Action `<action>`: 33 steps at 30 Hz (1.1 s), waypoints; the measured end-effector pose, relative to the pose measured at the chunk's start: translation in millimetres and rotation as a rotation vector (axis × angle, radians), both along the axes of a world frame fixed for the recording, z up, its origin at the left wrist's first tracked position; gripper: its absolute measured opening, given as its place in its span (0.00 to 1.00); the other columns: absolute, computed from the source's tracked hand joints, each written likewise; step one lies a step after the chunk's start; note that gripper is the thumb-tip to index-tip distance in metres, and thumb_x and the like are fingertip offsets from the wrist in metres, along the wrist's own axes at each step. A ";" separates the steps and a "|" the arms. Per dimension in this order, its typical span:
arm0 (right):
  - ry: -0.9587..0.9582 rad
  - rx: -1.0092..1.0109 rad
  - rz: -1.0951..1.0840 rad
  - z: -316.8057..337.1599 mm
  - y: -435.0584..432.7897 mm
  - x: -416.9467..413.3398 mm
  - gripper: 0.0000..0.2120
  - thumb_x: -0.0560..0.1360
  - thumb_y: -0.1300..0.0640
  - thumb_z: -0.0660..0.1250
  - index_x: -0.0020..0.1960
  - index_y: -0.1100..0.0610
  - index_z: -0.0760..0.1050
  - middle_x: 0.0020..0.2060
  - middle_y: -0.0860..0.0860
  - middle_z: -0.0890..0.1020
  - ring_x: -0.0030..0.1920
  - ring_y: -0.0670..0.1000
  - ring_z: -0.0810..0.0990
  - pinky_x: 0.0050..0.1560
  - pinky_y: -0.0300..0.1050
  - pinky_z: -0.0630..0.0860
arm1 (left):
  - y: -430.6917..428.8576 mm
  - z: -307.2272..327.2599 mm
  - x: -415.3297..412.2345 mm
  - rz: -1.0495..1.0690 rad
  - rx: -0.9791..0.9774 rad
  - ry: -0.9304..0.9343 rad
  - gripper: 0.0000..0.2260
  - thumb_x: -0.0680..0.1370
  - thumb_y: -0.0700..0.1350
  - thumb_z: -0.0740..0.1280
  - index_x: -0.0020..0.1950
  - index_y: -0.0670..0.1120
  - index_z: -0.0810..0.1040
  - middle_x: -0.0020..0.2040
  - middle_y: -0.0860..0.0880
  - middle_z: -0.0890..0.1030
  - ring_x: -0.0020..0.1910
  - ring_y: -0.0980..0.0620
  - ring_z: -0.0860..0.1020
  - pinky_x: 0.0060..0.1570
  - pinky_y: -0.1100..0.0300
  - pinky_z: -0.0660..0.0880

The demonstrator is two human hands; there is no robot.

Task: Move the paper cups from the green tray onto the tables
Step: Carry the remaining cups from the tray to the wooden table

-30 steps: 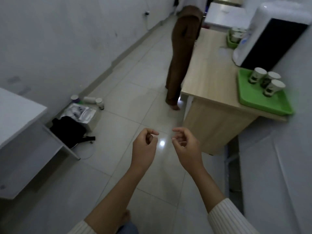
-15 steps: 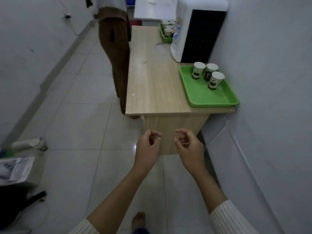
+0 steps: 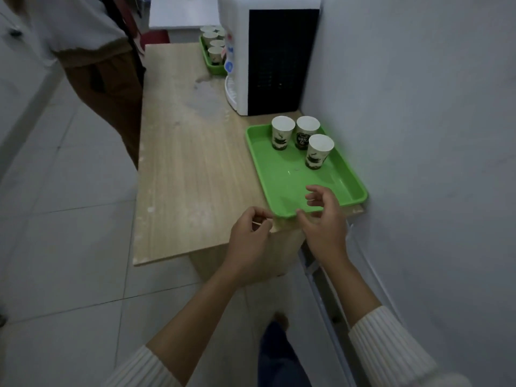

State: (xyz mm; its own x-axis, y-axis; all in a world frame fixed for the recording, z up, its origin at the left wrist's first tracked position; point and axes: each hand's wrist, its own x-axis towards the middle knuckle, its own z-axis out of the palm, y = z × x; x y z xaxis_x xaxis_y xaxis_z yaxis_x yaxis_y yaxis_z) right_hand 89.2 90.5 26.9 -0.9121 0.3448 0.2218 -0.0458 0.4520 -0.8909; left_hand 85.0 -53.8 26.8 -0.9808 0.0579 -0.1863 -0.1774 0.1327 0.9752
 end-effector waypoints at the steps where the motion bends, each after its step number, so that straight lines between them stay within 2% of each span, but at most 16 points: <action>1: -0.001 0.033 -0.010 -3.2 11.1 -16.7 0.22 0.69 0.66 0.71 0.60 0.53 0.72 0.52 0.53 0.76 0.51 0.50 0.75 0.49 0.43 0.74 | 12.1 -2.8 -17.3 -0.007 0.023 -0.025 0.06 0.77 0.37 0.63 0.44 0.46 0.75 0.39 0.50 0.76 0.35 0.54 0.75 0.37 0.65 0.73; 5: -0.012 0.154 -0.026 -15.6 56.3 -81.4 0.25 0.68 0.64 0.73 0.63 0.57 0.71 0.55 0.54 0.74 0.57 0.51 0.73 0.58 0.45 0.72 | 64.5 -15.0 -87.8 0.011 0.100 -0.176 0.04 0.79 0.39 0.61 0.46 0.45 0.74 0.45 0.46 0.78 0.42 0.52 0.78 0.42 0.59 0.76; 7: -0.013 0.196 -0.016 -18.4 72.1 -104.8 0.28 0.67 0.63 0.74 0.65 0.57 0.70 0.58 0.54 0.73 0.59 0.50 0.71 0.60 0.42 0.69 | 82.5 -21.8 -112.5 0.010 0.123 -0.248 0.06 0.80 0.42 0.59 0.52 0.42 0.74 0.51 0.45 0.78 0.48 0.49 0.79 0.48 0.57 0.77; 9: -0.052 0.236 -0.002 -24.4 92.7 -136.0 0.32 0.67 0.63 0.75 0.68 0.57 0.68 0.60 0.55 0.72 0.61 0.50 0.70 0.59 0.35 0.64 | 104.3 -32.1 -141.3 0.004 0.132 -0.347 0.11 0.81 0.45 0.59 0.58 0.40 0.73 0.54 0.44 0.78 0.53 0.47 0.78 0.52 0.54 0.77; 11: -0.103 0.271 0.013 -30.8 110.0 -163.2 0.35 0.67 0.62 0.76 0.70 0.56 0.66 0.62 0.56 0.70 0.63 0.52 0.68 0.58 0.32 0.60 | 122.0 -41.3 -165.2 0.017 0.157 -0.441 0.14 0.81 0.45 0.58 0.61 0.37 0.71 0.54 0.42 0.76 0.52 0.46 0.77 0.50 0.53 0.76; 16: -0.156 0.277 0.068 -50.2 136.1 -216.6 0.41 0.65 0.60 0.78 0.73 0.56 0.62 0.64 0.57 0.67 0.65 0.55 0.68 0.58 0.33 0.61 | 153.3 -59.0 -203.5 0.079 0.305 -0.638 0.12 0.82 0.47 0.56 0.54 0.38 0.71 0.45 0.44 0.75 0.43 0.49 0.76 0.42 0.57 0.75; 20: -0.217 0.266 0.112 -57.4 142.1 -242.0 0.45 0.64 0.58 0.78 0.75 0.55 0.58 0.65 0.56 0.66 0.65 0.55 0.68 0.59 0.38 0.64 | 166.7 -69.9 -223.1 0.139 0.378 -0.703 0.12 0.82 0.46 0.56 0.45 0.40 0.72 0.43 0.43 0.76 0.39 0.49 0.76 0.39 0.57 0.75; 23: -0.251 0.255 0.142 -60.9 144.9 -251.7 0.46 0.64 0.58 0.78 0.75 0.54 0.57 0.65 0.56 0.67 0.63 0.54 0.69 0.57 0.38 0.64 | 173.6 -72.2 -229.9 0.166 0.395 -0.736 0.12 0.82 0.46 0.56 0.43 0.40 0.70 0.42 0.42 0.75 0.39 0.48 0.76 0.38 0.57 0.75; 27: -0.268 0.238 0.153 -63.6 145.5 -255.9 0.44 0.65 0.57 0.77 0.75 0.56 0.57 0.69 0.55 0.67 0.67 0.54 0.67 0.57 0.34 0.61 | 176.6 -74.7 -234.5 0.172 0.398 -0.765 0.12 0.82 0.46 0.56 0.46 0.39 0.71 0.43 0.42 0.76 0.39 0.48 0.76 0.40 0.57 0.75; 29: -0.265 0.217 0.144 -63.1 144.5 -254.7 0.44 0.65 0.58 0.77 0.74 0.57 0.58 0.70 0.55 0.67 0.68 0.54 0.67 0.59 0.35 0.61 | 177.3 -75.0 -236.1 0.173 0.417 -0.778 0.13 0.82 0.47 0.56 0.53 0.37 0.71 0.45 0.41 0.76 0.41 0.47 0.76 0.42 0.56 0.75; 31: -0.267 0.183 0.128 -61.0 143.6 -251.3 0.42 0.65 0.58 0.77 0.74 0.56 0.59 0.70 0.54 0.68 0.68 0.53 0.68 0.59 0.36 0.62 | 178.1 -74.1 -237.7 0.178 0.452 -0.789 0.15 0.82 0.48 0.55 0.59 0.37 0.70 0.48 0.40 0.76 0.46 0.45 0.76 0.48 0.53 0.75; 33: -0.257 0.154 0.112 -57.2 142.0 -247.6 0.41 0.65 0.58 0.77 0.73 0.56 0.60 0.69 0.54 0.69 0.67 0.53 0.69 0.59 0.37 0.63 | 178.0 -72.0 -239.8 0.177 0.496 -0.797 0.16 0.82 0.48 0.54 0.60 0.37 0.69 0.48 0.41 0.75 0.48 0.45 0.75 0.53 0.52 0.74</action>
